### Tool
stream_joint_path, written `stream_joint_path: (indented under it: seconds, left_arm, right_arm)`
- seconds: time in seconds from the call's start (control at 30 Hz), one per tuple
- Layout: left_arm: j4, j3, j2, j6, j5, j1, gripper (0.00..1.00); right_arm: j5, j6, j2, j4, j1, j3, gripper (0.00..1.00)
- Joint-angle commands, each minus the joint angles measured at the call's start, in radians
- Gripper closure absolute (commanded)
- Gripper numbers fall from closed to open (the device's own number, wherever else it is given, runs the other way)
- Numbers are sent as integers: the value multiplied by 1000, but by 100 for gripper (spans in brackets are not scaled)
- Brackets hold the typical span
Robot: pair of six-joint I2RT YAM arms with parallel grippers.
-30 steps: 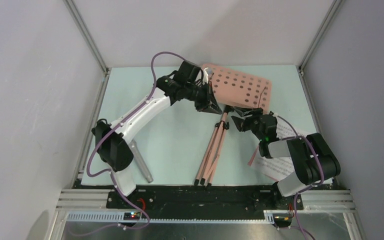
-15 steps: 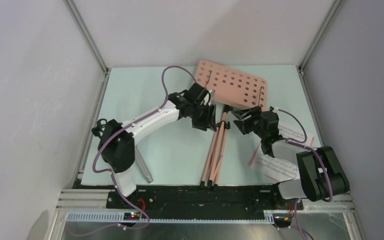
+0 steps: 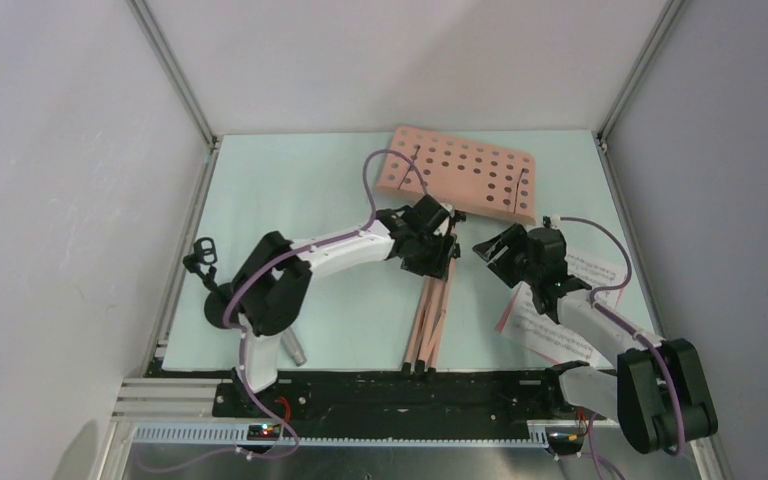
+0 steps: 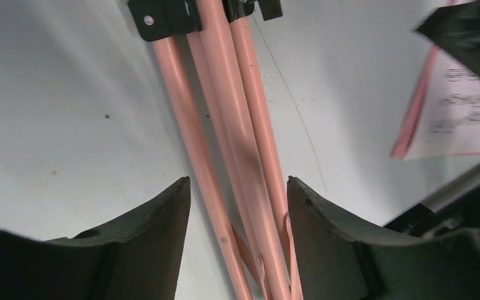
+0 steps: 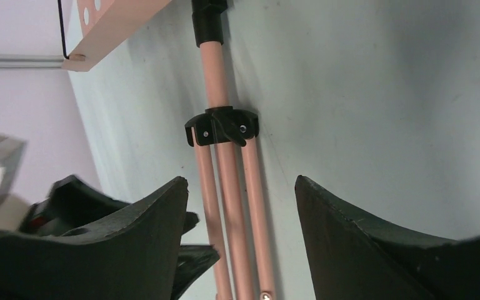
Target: Set up the instrument practice props
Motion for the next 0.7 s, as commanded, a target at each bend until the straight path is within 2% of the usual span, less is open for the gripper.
stream_joint_path:
  seconds: [0.0, 0.23, 0.27, 0.33, 0.37, 0.43, 0.6, 0.67]
  left_arm:
    - [27, 63, 72, 17, -87, -36, 43]
    - [31, 98, 128, 21, -141, -53, 48]
    - [31, 97, 135, 16, -148, -54, 51]
    - [31, 84, 141, 8, -171, -57, 62]
    - [30, 80, 142, 2, -179, -59, 70]
    - [21, 70, 145, -7, -197, -59, 78]
    - [-24, 78, 165, -24, -231, -62, 80]
    - [-32, 81, 172, -29, -239, -65, 74]
  right_arm:
    - [69, -107, -56, -90, -1, 35, 31]
    - [70, -111, -69, -120, -1, 34, 31]
    - [70, -112, -71, -120, -1, 35, 31]
    - [70, -113, -75, -120, -2, 35, 31]
    - [70, -113, -76, -119, -2, 34, 31]
    - [70, -112, -77, -119, -3, 35, 31]
    - [69, -108, -68, -115, -3, 33, 31]
    - [69, -107, -64, -112, 0, 33, 31]
